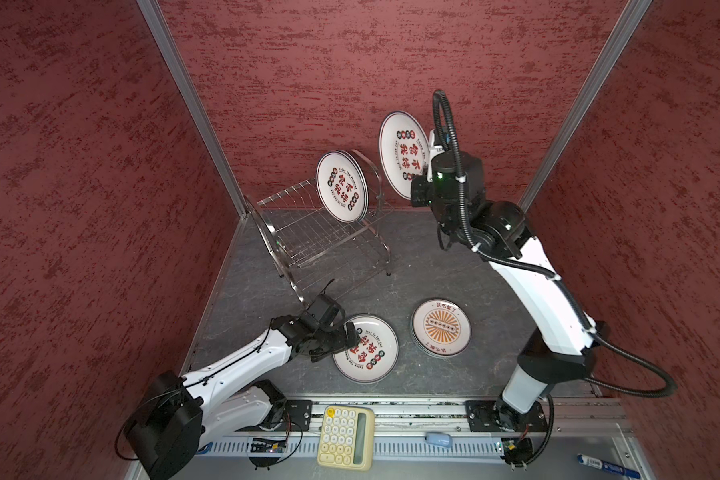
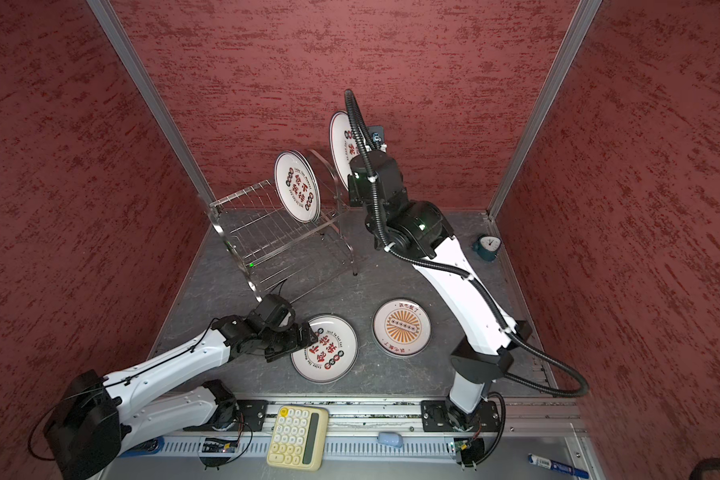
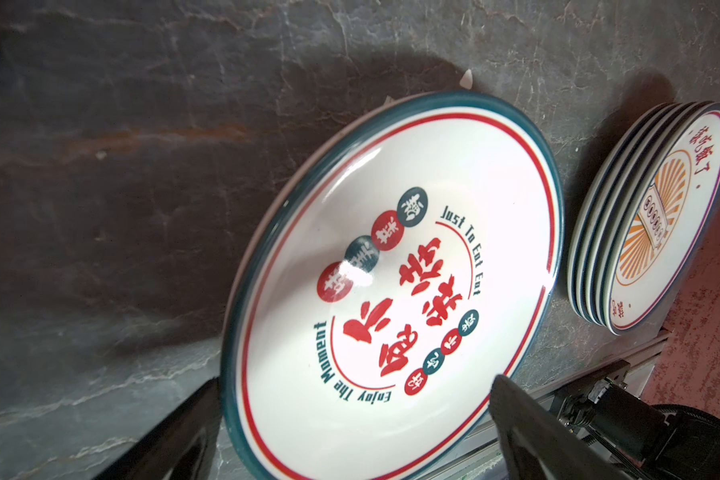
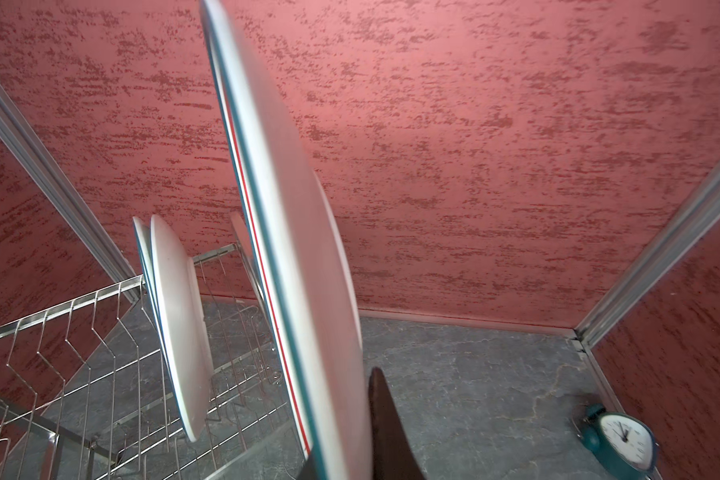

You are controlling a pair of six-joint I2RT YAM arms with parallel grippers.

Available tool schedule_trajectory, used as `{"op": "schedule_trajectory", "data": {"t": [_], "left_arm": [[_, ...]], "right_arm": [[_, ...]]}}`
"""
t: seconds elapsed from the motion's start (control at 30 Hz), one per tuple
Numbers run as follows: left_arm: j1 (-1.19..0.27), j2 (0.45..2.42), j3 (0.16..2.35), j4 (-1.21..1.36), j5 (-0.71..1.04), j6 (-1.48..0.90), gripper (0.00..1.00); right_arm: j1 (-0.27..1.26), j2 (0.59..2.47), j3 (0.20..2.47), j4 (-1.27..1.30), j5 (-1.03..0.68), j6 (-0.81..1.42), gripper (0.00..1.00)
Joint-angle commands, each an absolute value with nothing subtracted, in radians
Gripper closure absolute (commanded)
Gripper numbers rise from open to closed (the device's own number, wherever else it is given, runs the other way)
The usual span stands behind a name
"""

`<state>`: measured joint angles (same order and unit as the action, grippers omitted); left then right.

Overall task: Unload the plates from the dish rack
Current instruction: 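Lift the red-patterned plate up out of the rack with the right gripper, then carry the plate over the plate stack while the left gripper grasps its rim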

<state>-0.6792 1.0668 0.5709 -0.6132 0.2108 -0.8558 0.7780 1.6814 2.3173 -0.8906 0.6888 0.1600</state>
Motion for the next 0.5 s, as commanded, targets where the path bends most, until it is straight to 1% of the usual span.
{"op": "schedule_trajectory", "data": {"t": [0.0,0.1,0.13,0.17,0.37,0.47], "left_arm": [[-0.682,1.024,0.608,-0.640,0.178,-0.853,0.01],[-0.679,0.990,0.618,-0.677,0.155,-0.846,0.01],[-0.673,0.977,0.618,-0.682,0.151,-0.842,0.01],[-0.668,0.967,0.618,-0.686,0.151,-0.838,0.01],[-0.631,0.921,0.619,-0.703,0.142,-0.821,0.01],[-0.625,0.905,0.622,-0.696,0.134,-0.818,0.00]], "right_arm": [[0.782,1.561,2.239,-0.897,0.748,0.238,1.00],[0.782,1.481,2.114,-0.996,0.714,0.353,1.00],[0.782,1.459,2.056,-1.024,0.681,0.399,1.00],[0.782,1.399,1.981,-1.031,0.639,0.439,1.00],[0.787,1.174,1.579,-0.992,0.424,0.655,1.00],[0.788,1.100,1.439,-0.956,0.303,0.719,1.00]]}}
